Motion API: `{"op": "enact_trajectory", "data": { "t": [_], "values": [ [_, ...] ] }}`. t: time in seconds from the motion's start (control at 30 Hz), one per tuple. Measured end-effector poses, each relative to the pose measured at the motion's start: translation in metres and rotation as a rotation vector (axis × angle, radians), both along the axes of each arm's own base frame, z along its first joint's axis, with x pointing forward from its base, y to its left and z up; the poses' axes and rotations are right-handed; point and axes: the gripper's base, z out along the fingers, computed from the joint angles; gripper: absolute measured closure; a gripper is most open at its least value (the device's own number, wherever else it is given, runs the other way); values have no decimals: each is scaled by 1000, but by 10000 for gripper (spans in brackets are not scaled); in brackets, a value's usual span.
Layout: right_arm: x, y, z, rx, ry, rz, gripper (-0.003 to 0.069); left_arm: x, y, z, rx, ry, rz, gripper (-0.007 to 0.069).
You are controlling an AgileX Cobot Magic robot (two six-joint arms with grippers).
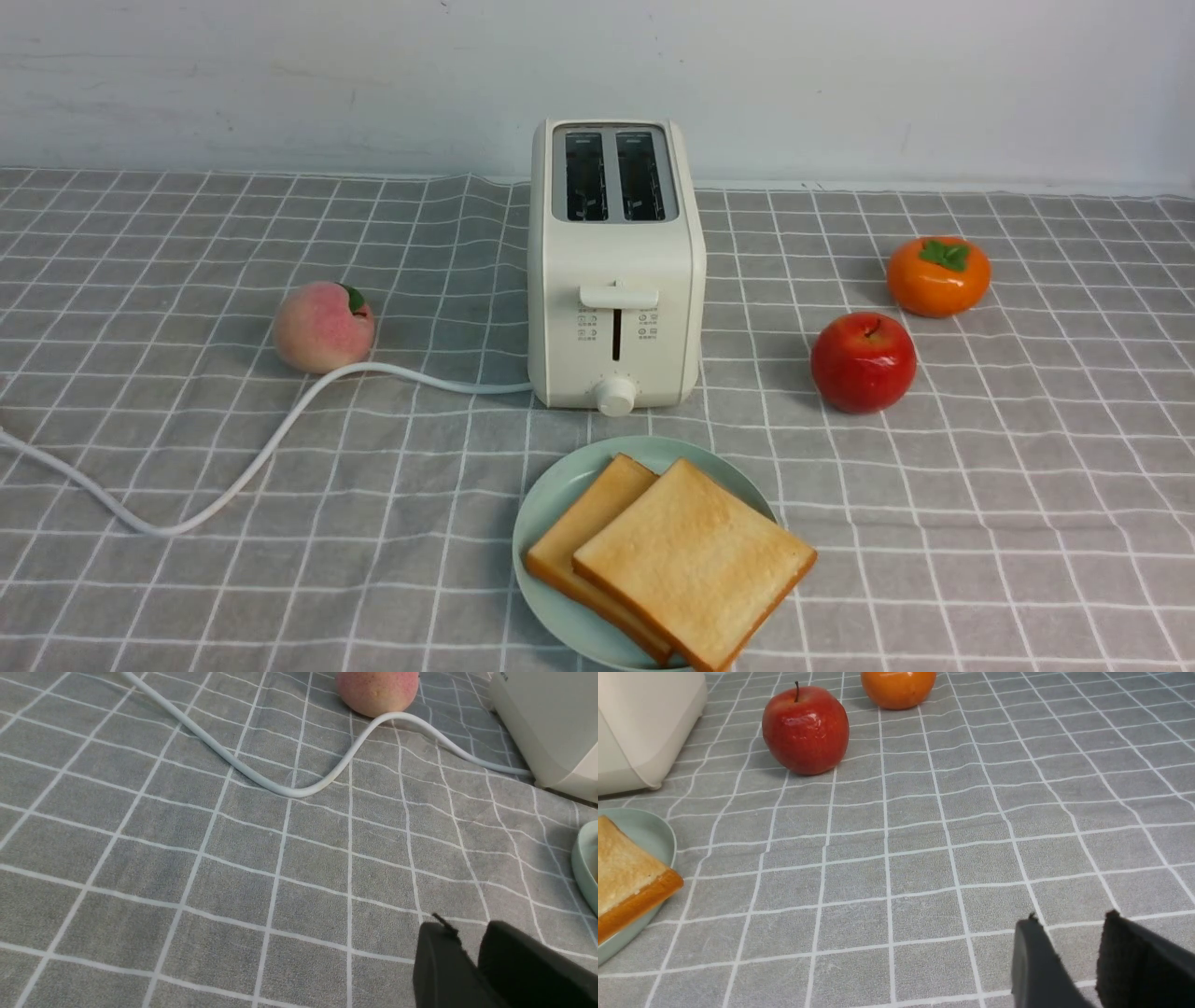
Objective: Take toasted bread from bread machine on grey coffee table place on plate.
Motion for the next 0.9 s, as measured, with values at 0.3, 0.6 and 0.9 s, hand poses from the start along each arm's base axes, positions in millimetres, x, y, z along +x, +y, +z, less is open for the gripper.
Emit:
{"op": "enact_trajectory", "data": {
  "t": [0.3, 0.6, 0.9],
  "values": [
    [0, 0, 0, 0, 0, 0, 430, 0, 0, 0, 0, 0, 0, 493],
    [0, 0, 0, -1, 0, 0, 422, 0, 0, 0, 0, 0, 0, 480],
    [0, 0, 0, -1, 0, 0, 421, 0, 0, 0, 0, 0, 0, 473]
  ]
}}
